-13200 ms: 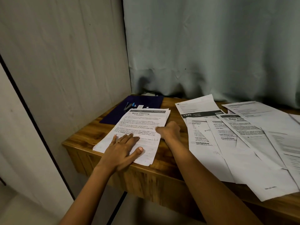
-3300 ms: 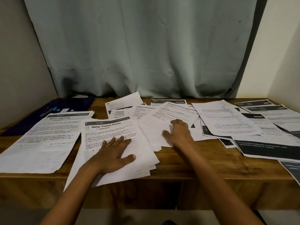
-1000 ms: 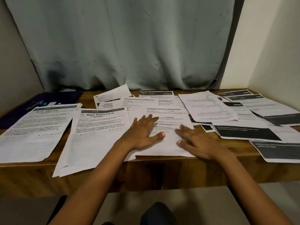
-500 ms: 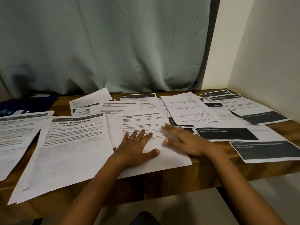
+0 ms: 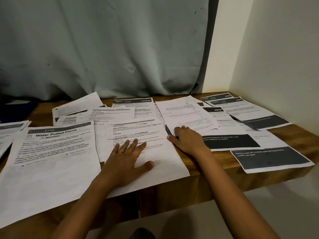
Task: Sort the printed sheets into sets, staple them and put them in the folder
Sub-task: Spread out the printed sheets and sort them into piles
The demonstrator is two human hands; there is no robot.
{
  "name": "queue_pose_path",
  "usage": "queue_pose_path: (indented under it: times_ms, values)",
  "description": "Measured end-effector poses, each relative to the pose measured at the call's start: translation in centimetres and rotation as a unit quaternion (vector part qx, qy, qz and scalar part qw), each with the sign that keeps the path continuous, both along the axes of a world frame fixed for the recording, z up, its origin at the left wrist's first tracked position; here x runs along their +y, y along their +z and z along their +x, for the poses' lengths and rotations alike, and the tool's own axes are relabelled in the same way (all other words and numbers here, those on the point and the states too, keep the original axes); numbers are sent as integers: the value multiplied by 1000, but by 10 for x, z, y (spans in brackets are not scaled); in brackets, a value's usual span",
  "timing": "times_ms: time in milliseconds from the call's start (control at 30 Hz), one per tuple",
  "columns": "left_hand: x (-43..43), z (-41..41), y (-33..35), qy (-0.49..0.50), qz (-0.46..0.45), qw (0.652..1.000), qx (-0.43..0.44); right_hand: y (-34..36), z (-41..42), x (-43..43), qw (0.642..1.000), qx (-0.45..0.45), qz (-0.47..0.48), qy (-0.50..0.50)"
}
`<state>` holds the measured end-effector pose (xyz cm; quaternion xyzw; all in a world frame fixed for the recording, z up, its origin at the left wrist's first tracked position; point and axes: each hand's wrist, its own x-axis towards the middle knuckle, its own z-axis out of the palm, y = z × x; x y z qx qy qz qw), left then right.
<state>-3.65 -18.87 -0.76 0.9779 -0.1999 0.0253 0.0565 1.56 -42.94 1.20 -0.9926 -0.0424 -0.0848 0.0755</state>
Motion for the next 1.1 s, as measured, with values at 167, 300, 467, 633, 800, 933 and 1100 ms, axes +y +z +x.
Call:
queue_pose_path:
  times_ms: [167, 300, 467, 633, 800, 933, 1100]
  values:
    - [1, 1, -1, -2, -7, 1000, 6, 2, -3, 4, 997, -76, -1, -13]
    - [1, 2, -2, -1, -6, 1000, 4, 1, -4, 5, 991, -131, 0, -7]
    - [1, -1, 0, -1, -10, 1000, 9, 6, -4, 7, 986, -162, 26, -24]
    - [2, -2, 1, -3, -18, 1000, 23, 47, 2, -3, 961, -265, 19, -76]
    - [0, -4, 23, -34, -137, 990, 16, 102, 7, -18, 888, -452, -8, -88]
    - [-16, 3, 66, -52, -196, 973, -107, 143, -2, -21, 835, -550, 27, -4]
    - [-40, 34, 113, -36, -361, 917, -168, 177, -13, -12, 821, -553, 76, 120]
